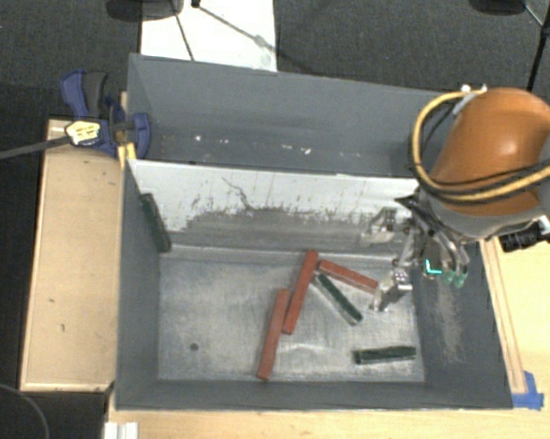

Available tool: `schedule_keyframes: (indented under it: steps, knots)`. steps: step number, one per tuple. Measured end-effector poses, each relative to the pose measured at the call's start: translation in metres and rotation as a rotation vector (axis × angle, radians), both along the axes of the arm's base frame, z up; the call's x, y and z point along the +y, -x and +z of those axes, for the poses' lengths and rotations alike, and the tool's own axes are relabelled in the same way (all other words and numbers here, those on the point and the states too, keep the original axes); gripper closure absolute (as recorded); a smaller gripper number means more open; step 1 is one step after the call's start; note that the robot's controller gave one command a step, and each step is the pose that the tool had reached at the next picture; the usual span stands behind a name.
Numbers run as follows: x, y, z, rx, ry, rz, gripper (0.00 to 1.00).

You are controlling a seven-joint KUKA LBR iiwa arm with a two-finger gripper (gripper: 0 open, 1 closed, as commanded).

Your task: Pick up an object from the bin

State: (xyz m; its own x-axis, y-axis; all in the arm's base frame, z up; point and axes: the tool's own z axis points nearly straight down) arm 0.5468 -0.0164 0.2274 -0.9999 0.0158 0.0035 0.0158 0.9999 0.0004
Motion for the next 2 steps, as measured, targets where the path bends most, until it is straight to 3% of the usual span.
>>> schedule_keyframes:
  steps: [1,2]
  knots:
    - [0.000,-0.001,0.003,-0.007,0.000,0.000,0.00]
    - [-0.008,-0.019,-0.049,-0.014,0.001,0.055,0.00]
